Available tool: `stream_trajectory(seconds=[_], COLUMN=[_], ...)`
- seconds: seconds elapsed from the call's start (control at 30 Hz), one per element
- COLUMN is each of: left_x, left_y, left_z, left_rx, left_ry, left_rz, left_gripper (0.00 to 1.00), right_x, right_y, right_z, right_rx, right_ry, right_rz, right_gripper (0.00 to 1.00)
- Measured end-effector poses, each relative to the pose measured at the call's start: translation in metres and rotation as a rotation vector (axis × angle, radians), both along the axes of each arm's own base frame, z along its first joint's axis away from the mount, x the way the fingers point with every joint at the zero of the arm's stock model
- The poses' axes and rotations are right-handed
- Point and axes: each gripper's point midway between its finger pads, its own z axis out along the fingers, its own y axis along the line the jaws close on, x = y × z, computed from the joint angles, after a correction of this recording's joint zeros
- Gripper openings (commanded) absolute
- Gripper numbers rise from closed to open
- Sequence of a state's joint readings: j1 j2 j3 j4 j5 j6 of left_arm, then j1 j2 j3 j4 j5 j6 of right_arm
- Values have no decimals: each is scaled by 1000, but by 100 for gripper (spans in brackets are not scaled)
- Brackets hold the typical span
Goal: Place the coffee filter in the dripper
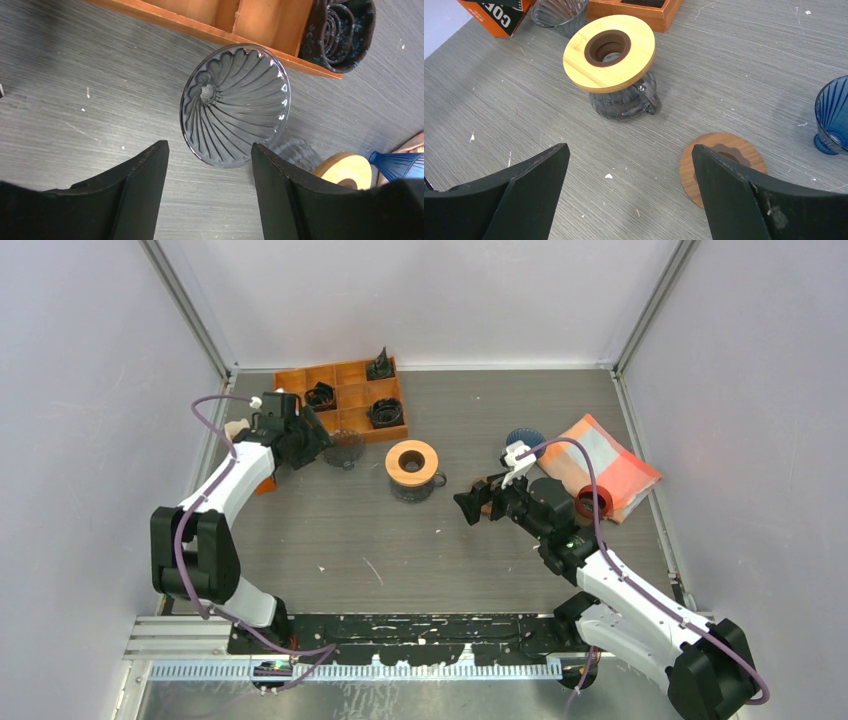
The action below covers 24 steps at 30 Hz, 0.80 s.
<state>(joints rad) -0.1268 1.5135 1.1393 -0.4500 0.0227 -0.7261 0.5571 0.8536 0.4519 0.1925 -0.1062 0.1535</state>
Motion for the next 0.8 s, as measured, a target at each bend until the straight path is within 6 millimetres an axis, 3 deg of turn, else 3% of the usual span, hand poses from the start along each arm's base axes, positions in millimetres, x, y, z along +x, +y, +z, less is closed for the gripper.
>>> stream_trajectory(seconds=[0.23,0.4,0.73,0.8], left_x=[12,13,13,16], left_y=[3,3,-3,-5], left_z=[-26,-40,-41,-39], left_rx=[-26,-32,-60,-74], left_ry=[39,70,60,48], left_rz=[28,28,12,7], left_gripper=[46,29,0,0], right_x=[0,0,0,0], right_y=[0,0,0,0], right_z=[0,0,-2,-2], right_rx=[2,2,-1,0], right_ry=[2,2,7,7], right_rz=[-1,-1,0,0], right_gripper=[100,100,100,100])
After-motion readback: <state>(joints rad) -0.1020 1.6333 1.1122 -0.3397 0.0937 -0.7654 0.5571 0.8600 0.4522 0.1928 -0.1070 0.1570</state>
